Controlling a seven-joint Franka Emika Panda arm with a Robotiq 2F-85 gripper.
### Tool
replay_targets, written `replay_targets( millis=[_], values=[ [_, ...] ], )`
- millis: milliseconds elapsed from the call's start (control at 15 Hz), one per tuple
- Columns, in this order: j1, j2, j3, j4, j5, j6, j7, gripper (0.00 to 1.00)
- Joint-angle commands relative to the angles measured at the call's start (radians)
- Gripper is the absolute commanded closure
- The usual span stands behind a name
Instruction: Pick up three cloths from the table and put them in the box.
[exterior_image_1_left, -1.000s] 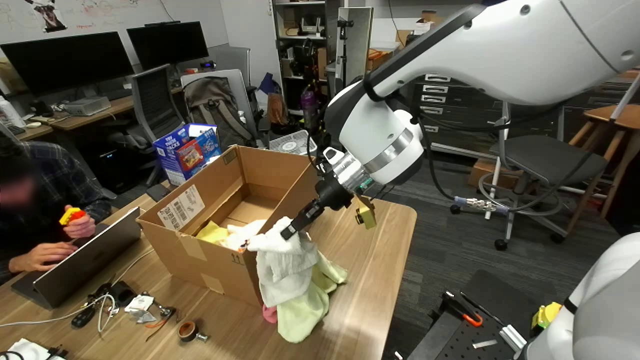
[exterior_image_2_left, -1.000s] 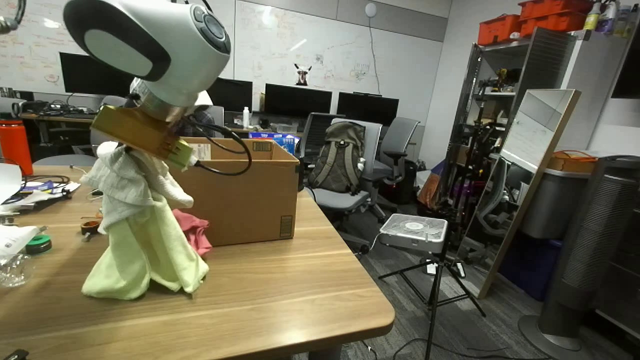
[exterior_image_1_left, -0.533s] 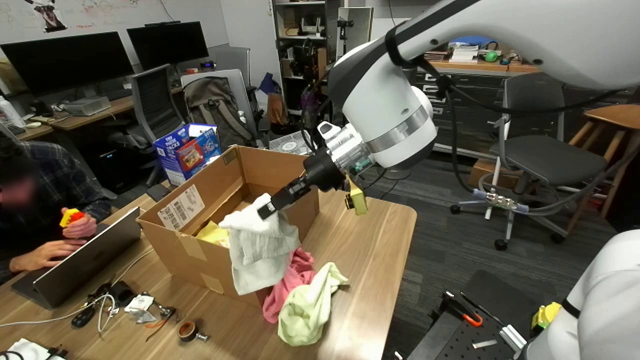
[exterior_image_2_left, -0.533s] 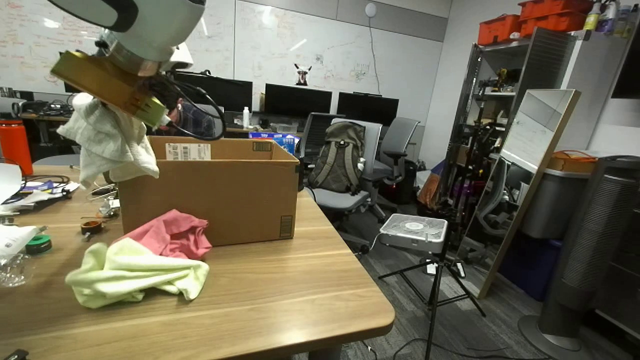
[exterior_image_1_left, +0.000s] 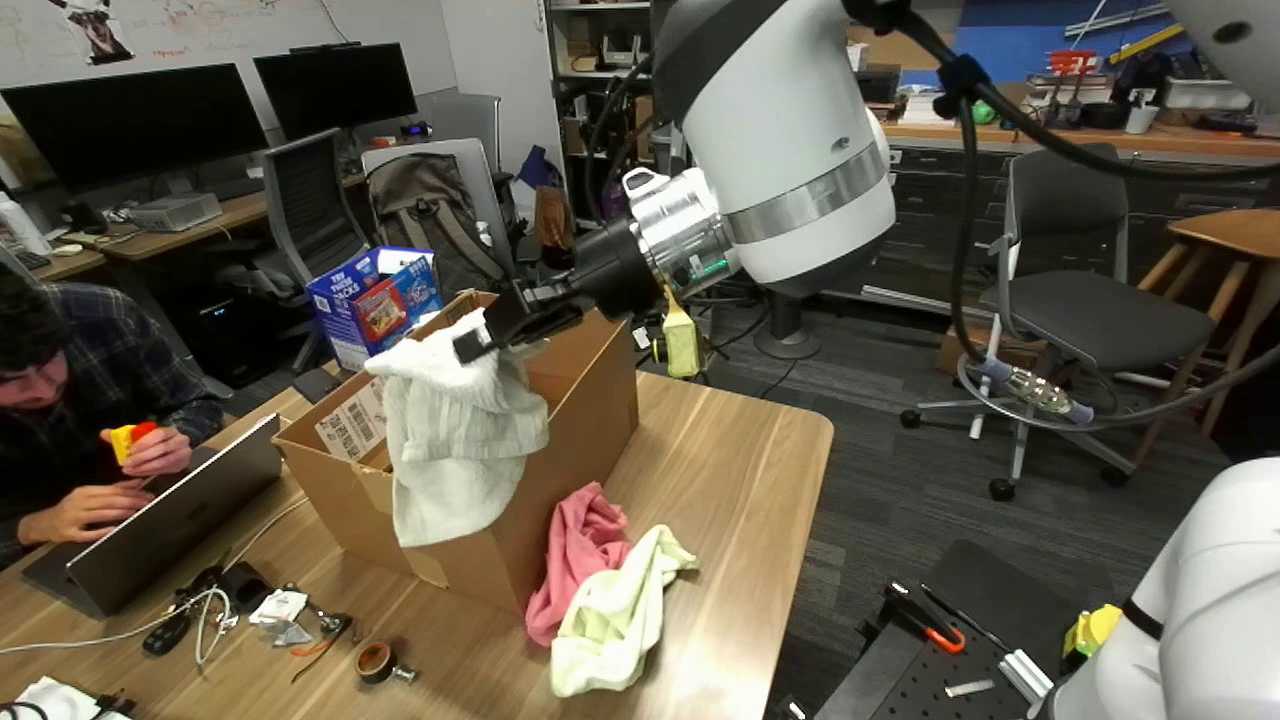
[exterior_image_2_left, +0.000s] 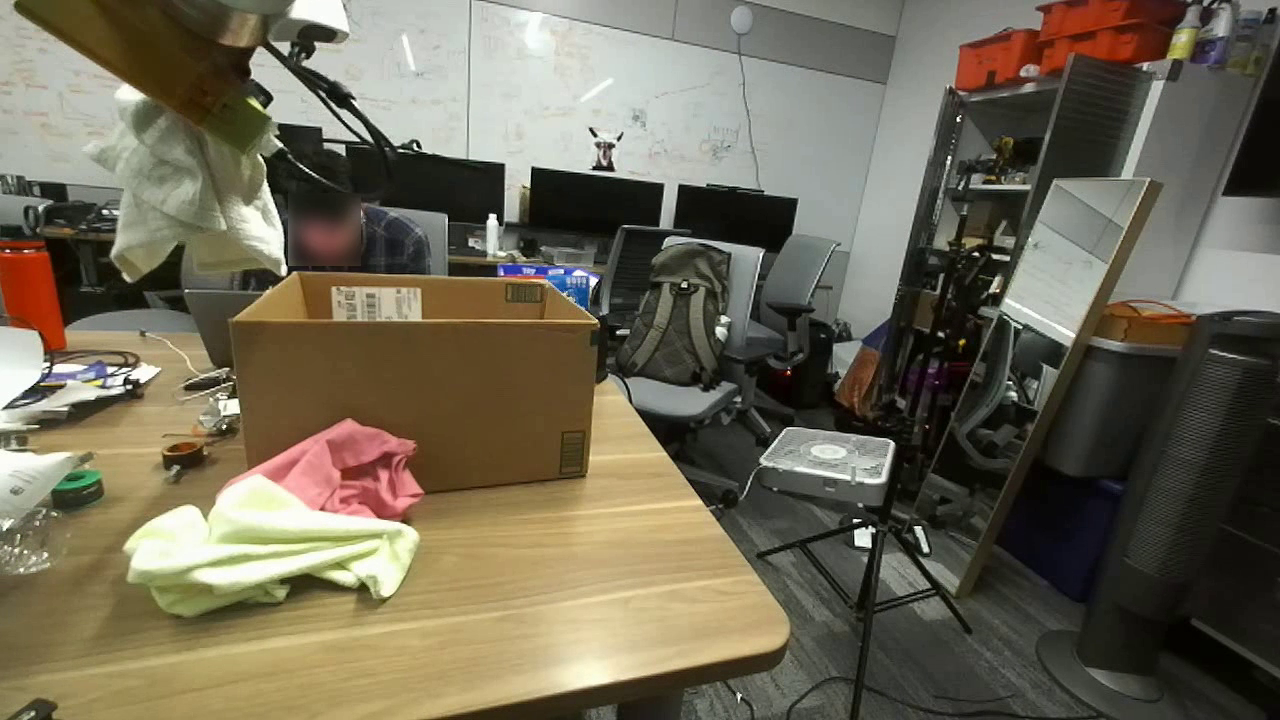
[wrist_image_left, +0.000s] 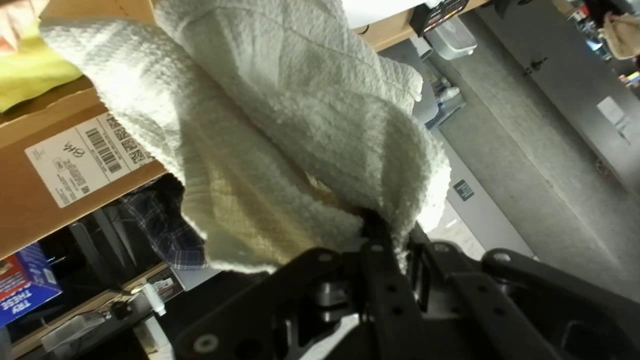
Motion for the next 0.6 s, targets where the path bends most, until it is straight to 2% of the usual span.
replay_targets(
  millis=[0, 333, 533],
  values=[
    [-0.001, 0.052, 0.053, 0.092, 0.080, 0.169, 0.042, 0.90],
    [-0.017, 0.165, 0.117, 0.213, 0.190, 0.427, 0.027, 0.90],
    [-0.020, 0.229, 0.131, 0.274, 0.226, 0.526, 0.004, 0.90]
  ],
)
